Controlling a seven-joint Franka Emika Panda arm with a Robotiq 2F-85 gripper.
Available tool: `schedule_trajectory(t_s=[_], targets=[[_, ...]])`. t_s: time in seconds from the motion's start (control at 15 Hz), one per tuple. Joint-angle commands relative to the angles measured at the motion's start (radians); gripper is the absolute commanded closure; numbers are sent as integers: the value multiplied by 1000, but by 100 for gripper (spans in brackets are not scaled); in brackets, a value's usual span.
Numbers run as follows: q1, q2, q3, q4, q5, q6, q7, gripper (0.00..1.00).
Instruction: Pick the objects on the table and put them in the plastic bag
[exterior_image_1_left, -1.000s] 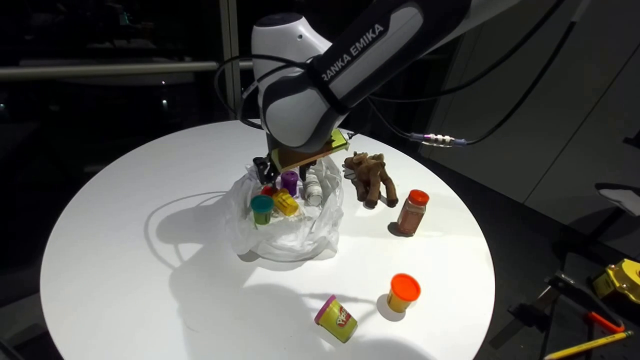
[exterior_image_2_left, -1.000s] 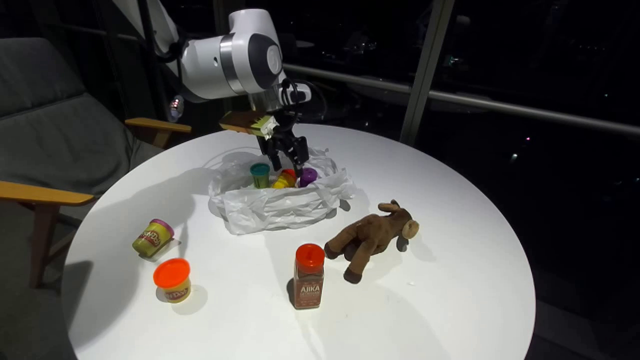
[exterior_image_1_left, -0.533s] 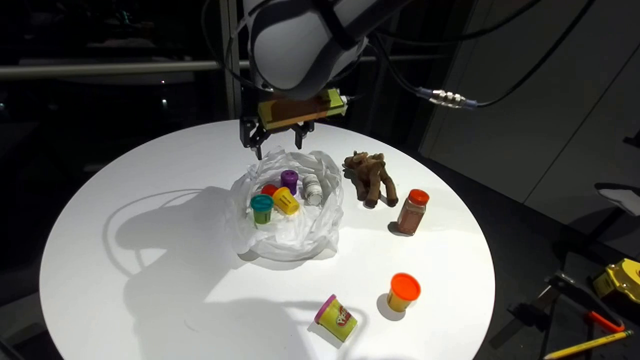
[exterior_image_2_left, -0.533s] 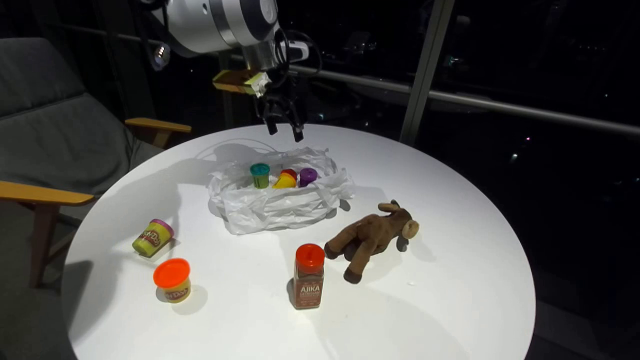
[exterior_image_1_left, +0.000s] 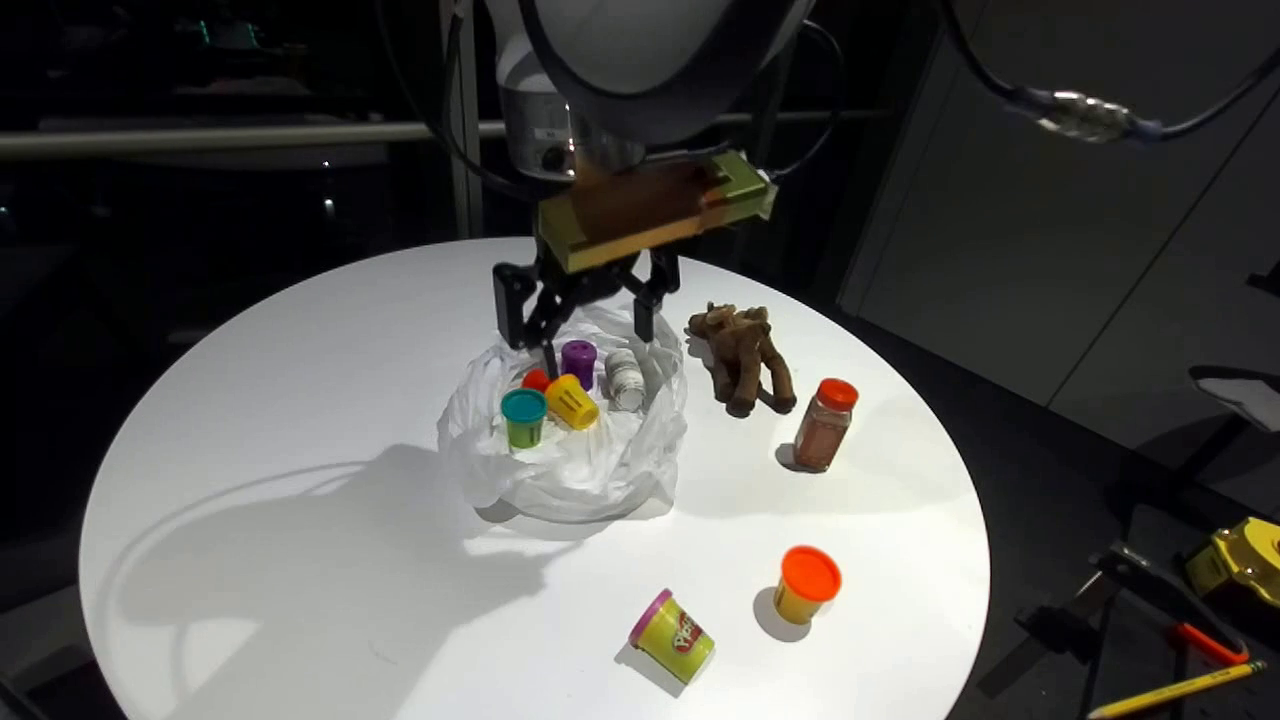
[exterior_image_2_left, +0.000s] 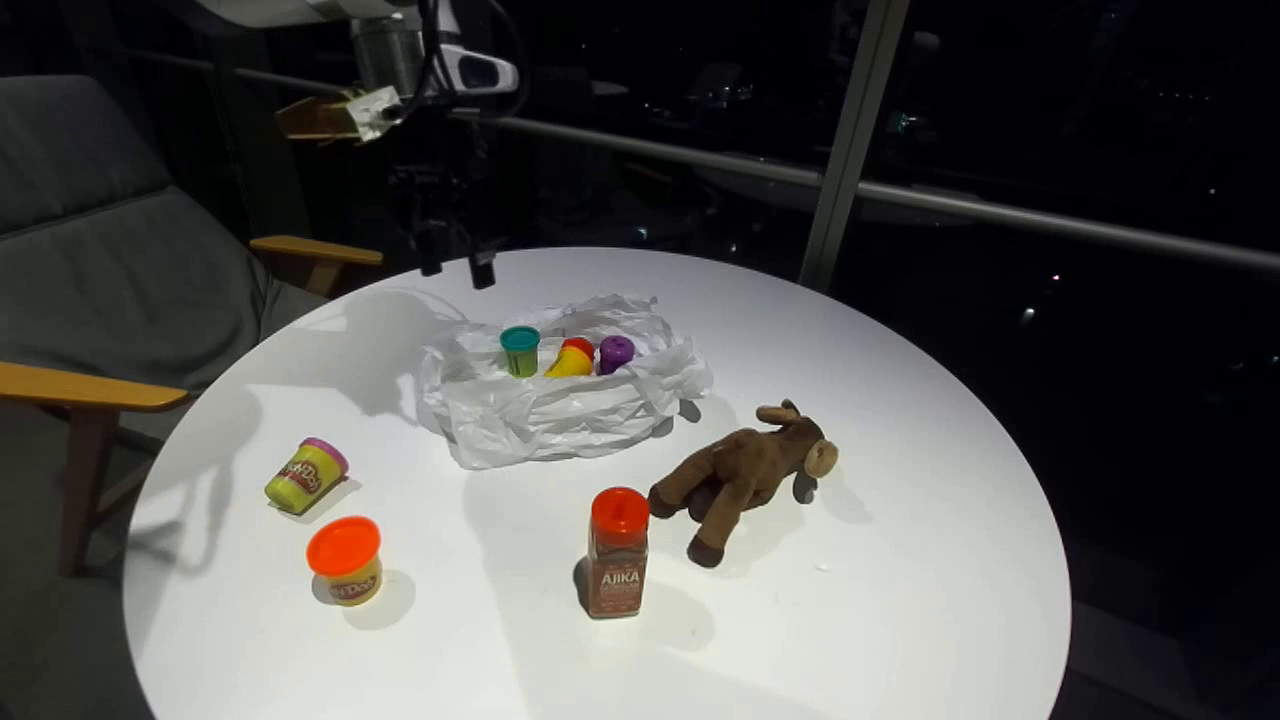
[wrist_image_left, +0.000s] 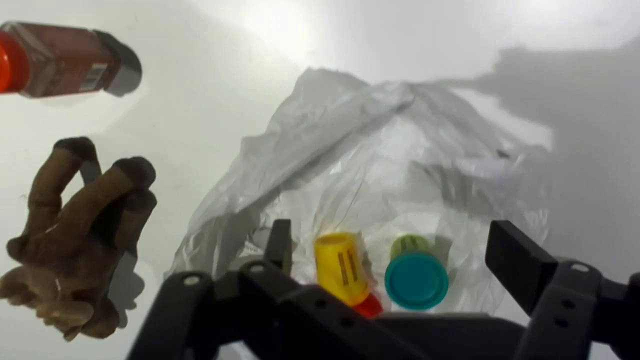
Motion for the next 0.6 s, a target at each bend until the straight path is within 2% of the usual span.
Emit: schedule_trajectory(t_s=[0.0, 0.27, 0.53], targets=[[-52, -77, 110, -209, 66, 60, -123, 0], [-69, -85, 179, -369, 114, 180, -262, 0], [-86, -86, 217, -463, 121, 284, -380, 0]])
